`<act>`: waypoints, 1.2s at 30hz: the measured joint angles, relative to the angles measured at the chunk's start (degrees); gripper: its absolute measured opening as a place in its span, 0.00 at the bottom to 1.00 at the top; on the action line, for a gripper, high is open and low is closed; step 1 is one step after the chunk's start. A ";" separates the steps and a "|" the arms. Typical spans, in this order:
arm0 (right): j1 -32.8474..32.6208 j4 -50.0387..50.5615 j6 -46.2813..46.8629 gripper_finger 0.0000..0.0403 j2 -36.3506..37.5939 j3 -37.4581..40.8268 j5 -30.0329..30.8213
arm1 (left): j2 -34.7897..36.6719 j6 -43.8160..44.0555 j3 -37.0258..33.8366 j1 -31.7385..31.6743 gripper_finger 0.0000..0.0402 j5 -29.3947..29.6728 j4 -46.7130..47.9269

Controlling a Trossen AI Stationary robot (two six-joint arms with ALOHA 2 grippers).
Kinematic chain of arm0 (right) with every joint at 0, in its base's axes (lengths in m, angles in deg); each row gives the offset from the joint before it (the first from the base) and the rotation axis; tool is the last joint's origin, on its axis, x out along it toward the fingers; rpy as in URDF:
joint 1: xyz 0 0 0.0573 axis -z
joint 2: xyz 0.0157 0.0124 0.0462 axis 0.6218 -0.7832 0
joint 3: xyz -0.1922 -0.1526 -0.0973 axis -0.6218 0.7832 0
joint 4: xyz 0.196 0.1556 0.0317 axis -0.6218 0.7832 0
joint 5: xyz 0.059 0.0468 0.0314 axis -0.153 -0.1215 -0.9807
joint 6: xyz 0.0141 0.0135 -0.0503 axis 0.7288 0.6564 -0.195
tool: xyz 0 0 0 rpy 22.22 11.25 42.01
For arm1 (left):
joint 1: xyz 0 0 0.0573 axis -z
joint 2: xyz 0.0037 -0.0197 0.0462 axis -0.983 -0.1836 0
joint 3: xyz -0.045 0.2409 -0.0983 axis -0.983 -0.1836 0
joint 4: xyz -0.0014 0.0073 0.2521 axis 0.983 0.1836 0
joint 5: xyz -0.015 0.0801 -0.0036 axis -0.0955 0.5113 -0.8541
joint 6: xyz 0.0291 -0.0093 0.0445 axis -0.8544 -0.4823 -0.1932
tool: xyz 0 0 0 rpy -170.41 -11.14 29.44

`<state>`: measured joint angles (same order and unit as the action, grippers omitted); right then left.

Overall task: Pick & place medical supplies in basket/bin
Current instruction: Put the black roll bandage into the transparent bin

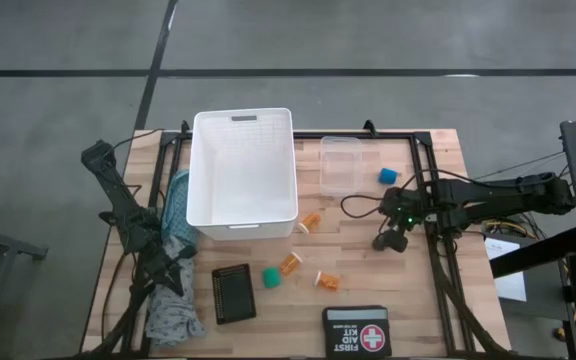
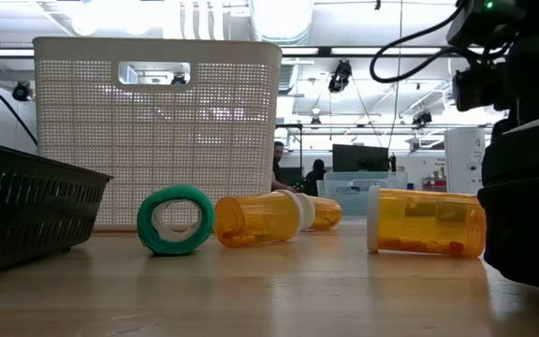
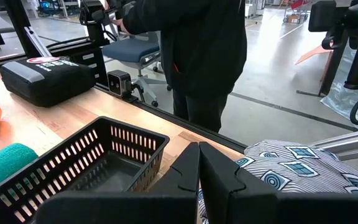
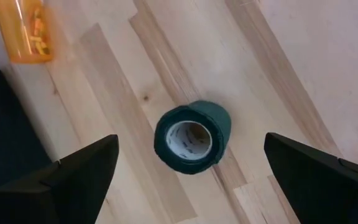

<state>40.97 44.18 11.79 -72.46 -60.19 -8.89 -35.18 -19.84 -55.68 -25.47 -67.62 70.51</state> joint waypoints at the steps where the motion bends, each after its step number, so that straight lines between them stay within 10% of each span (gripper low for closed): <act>1: 0.00 0.01 -0.05 0.99 0.00 -0.03 0.35 | -0.02 0.00 0.00 0.00 0.03 0.00 0.00; 36: -1.92 -11.12 -0.60 0.99 0.00 7.32 -2.71 | -0.01 0.01 0.01 -0.01 0.03 0.00 -0.01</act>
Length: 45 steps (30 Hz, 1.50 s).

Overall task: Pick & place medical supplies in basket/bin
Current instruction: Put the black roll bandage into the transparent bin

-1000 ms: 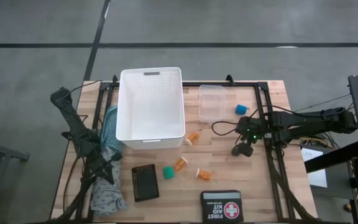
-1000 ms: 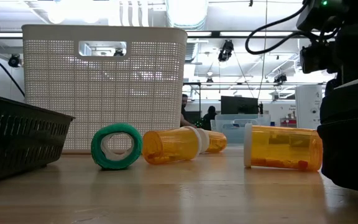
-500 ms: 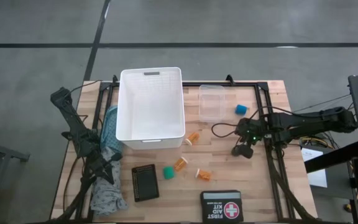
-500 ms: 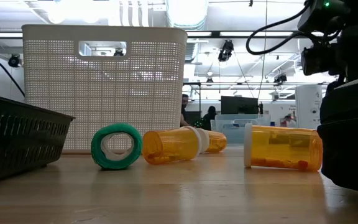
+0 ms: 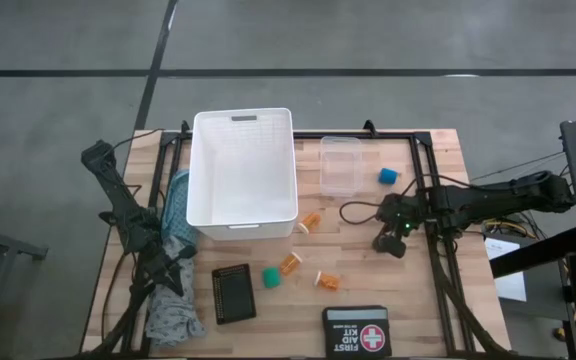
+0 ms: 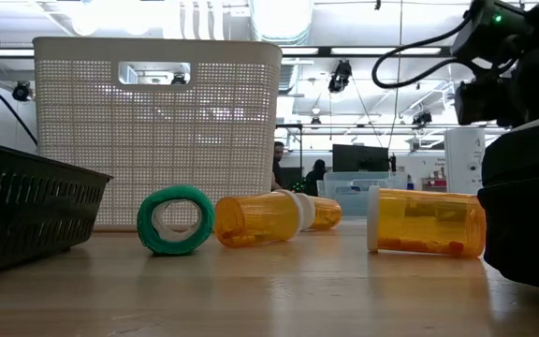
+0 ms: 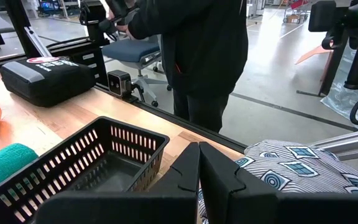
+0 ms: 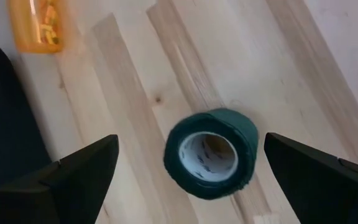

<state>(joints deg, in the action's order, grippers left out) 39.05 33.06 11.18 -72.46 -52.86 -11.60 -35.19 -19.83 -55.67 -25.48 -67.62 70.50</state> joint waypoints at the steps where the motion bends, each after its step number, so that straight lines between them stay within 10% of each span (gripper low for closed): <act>1: 0.00 -0.04 -0.06 0.99 0.00 0.38 0.02 | -0.01 0.01 -0.01 0.01 0.03 0.00 0.01; 45: 0.01 -8.53 -1.38 0.99 -0.71 6.05 -2.93 | -0.01 0.01 0.01 0.01 0.03 0.00 0.01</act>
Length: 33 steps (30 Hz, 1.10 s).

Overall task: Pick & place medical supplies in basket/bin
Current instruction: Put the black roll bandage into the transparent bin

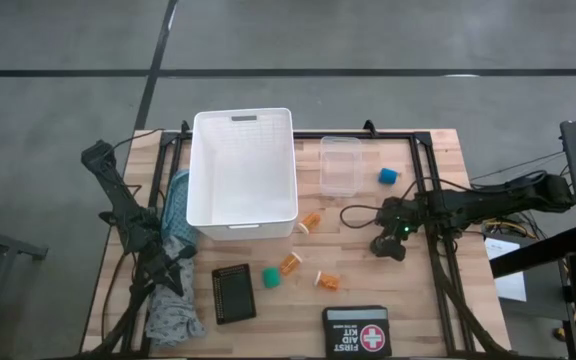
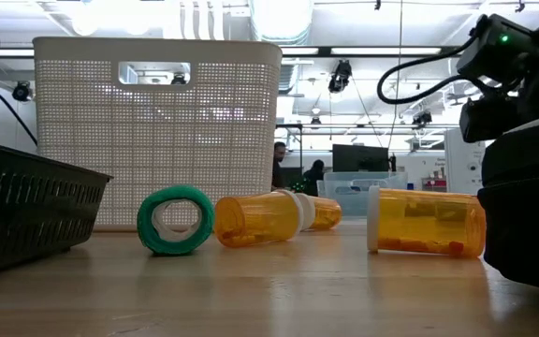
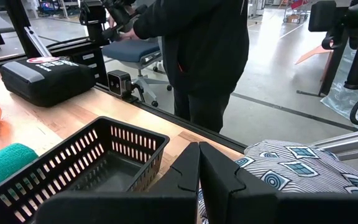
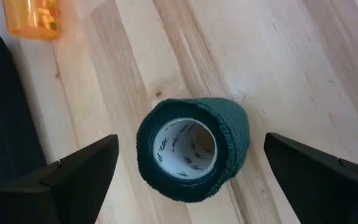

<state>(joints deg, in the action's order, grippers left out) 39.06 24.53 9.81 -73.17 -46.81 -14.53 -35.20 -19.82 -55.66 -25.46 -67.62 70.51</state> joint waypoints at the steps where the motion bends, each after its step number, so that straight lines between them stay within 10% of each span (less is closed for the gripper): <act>1: -0.01 0.08 -0.06 0.99 -0.27 0.00 0.00 | 0.00 -0.02 -0.01 -0.02 0.03 0.00 0.00; 33: 0.01 -0.01 -1.92 0.55 -4.38 -2.88 3.21 | 0.00 -0.01 -0.02 -0.02 0.03 0.00 0.00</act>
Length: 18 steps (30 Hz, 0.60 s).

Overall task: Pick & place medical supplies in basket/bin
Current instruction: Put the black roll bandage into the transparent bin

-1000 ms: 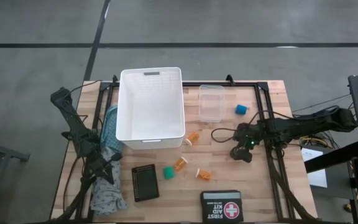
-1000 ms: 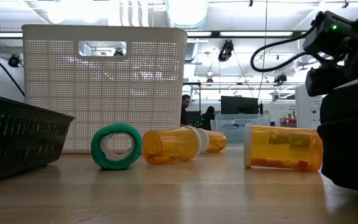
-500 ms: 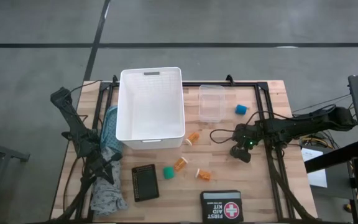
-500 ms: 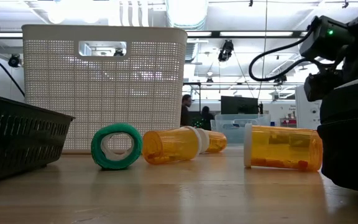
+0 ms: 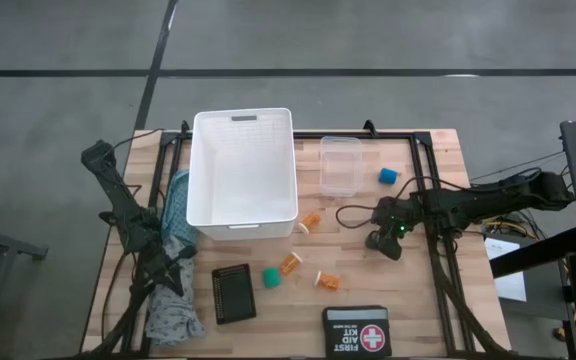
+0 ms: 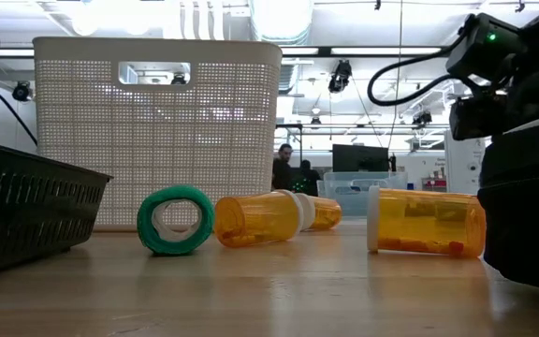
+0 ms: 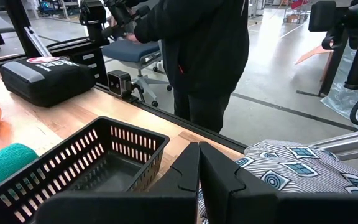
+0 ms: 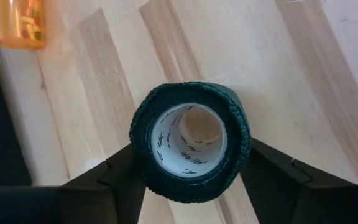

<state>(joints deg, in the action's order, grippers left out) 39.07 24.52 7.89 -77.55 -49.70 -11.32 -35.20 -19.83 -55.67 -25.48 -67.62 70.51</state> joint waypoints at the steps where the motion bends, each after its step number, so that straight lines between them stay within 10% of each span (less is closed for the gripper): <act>1: 0.00 0.06 -0.02 0.54 0.00 -0.02 0.02 | 0.00 -0.01 0.02 0.02 0.03 0.00 0.00; 18: 0.02 2.20 0.15 0.53 0.02 -10.30 4.31 | 0.00 0.00 0.02 0.01 0.03 0.00 0.00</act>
<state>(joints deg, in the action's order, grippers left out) 39.09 26.72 8.04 -77.53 -60.00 -7.01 -35.20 -19.83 -55.66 -25.48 -67.62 70.51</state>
